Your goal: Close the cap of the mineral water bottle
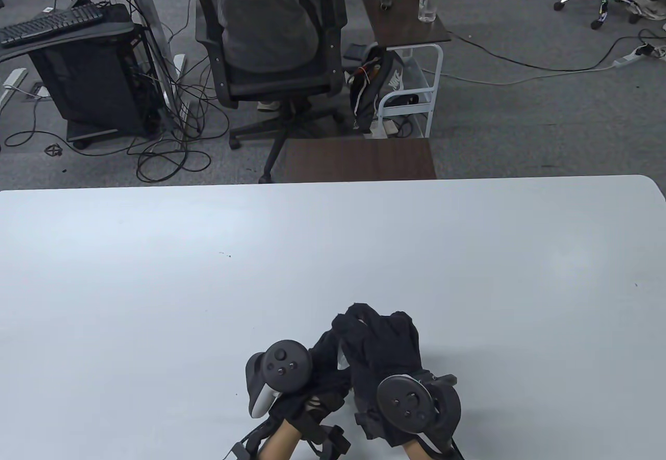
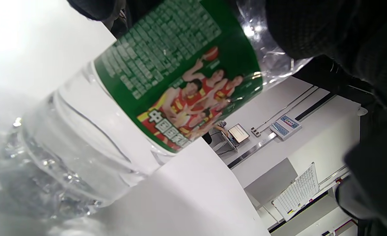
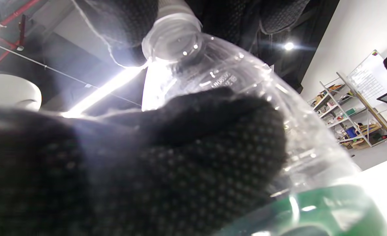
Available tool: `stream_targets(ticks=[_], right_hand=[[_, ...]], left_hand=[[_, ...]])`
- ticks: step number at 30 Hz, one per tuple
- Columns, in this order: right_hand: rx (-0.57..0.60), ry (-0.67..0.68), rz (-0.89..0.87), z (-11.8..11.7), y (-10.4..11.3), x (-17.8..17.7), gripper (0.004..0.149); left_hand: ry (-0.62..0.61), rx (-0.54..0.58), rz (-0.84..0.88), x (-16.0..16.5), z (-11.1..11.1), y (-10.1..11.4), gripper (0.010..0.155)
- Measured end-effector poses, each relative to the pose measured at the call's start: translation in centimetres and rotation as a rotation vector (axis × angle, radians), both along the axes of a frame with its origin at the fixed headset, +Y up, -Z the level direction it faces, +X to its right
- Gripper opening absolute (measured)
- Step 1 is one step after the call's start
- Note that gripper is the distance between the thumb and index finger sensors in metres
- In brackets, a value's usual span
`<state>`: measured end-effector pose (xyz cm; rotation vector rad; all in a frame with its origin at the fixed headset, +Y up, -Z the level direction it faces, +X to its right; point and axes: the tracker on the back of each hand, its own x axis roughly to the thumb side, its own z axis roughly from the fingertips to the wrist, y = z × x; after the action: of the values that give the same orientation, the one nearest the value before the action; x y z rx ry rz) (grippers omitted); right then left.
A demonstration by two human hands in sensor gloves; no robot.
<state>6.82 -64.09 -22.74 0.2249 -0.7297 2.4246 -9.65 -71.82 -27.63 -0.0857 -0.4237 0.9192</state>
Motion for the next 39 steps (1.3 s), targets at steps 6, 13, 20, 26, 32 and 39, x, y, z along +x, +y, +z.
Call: stream_targets(ticks=[6,13,20,26,32,39], right_hand=[[-0.019,0.064,-0.058,-0.5,-0.8,1.0,0.041],[0.028,0.083,0.033,-0.2,-0.9,1.5,0.059],[-0.048,0.061,-0.034,-0.8,-1.1,7.5,0.067],[-0.289,-0.241,0.281,-3.0,-5.6,12.8,0.072],[-0.962,-0.302,0.623,-5.1,-10.1,12.8,0.086],[-0.813,-0.257,0.518,-4.5,-9.8,12.3,0.084]], left_hand=[[0.003,-0.038,0.007,-0.2,0.3,0.0,0.084],[-0.025,0.063,-0.137,-0.5,0.6,-0.2,0.097],[0.016,0.142,-0.199,-3.7,0.0,1.3,0.112],[0.166,0.257,-0.657,-10.3,-1.1,1.3,0.104],[0.279,0.116,-0.803,-15.9,-1.4,-1.2,0.100],[0.281,0.166,-0.736,-15.4,-0.8,-1.4,0.099]])
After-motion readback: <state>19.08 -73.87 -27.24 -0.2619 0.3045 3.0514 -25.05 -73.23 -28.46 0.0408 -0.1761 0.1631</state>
